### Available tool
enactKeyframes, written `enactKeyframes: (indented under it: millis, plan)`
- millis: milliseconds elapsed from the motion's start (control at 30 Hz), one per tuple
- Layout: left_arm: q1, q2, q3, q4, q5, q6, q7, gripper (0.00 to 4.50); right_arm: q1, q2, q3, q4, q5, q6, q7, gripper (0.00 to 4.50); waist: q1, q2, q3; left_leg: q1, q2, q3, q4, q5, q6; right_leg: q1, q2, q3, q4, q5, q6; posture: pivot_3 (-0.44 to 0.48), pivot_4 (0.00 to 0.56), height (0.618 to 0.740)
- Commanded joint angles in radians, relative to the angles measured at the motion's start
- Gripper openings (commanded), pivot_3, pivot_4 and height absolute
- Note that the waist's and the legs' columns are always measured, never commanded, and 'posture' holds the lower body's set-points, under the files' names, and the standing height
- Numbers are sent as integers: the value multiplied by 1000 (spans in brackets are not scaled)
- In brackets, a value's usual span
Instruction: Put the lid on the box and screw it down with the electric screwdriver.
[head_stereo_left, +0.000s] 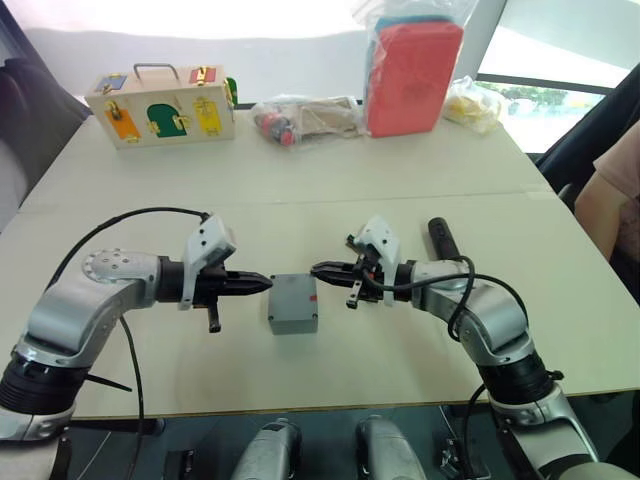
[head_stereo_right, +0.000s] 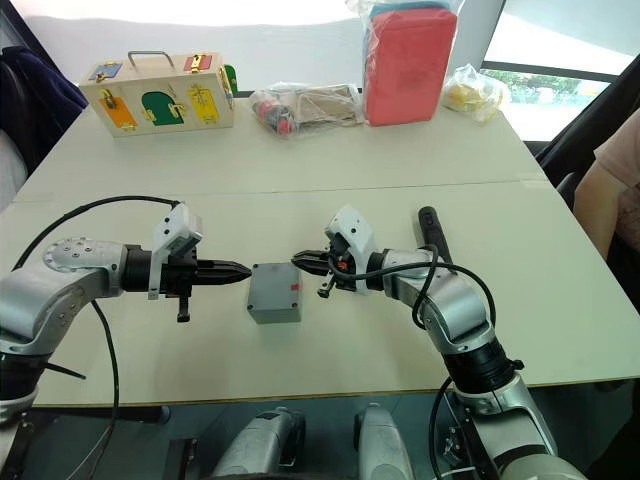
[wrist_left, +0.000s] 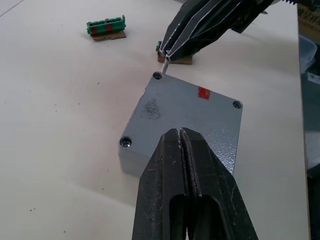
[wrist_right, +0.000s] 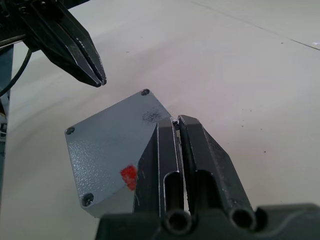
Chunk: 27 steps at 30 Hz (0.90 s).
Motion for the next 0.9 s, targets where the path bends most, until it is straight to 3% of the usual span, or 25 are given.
enactKeyframes:
  millis: [33, 367, 633, 900]
  plan:
    - [-6, -3, 12, -17, -5, -7, 8, 0, -21, 7, -3, -9, 1, -25, -1, 60, 0, 0, 0, 0, 0, 0, 0, 0, 0, 0, 0, 0, 0, 0, 0, 0, 150, 740]
    - [-2, -4, 8, -13, 0, -12, 13, 0, -21, 10, 5, -3, -2, -22, 3, 60, 0, 0, 0, 0, 0, 0, 0, 0, 0, 0, 0, 0, 0, 0, 0, 0, 150, 740]
    - [172, 10, 48, 25, 43, -179, -41, 0, -26, 19, 7, 0, 2, -16, 1, 60, -2, 0, 0, 0, 1, 0, -1, 0, 0, -1, -1, 0, 0, 0, 0, 0, 150, 740]
    - [213, 38, 103, 31, 19, -214, -81, 0, -31, 18, 10, 9, -3, -17, 2, 60, 1, 0, 0, 0, 0, 0, -1, -1, 1, 0, -1, 0, 0, 0, -1, 0, 150, 740]
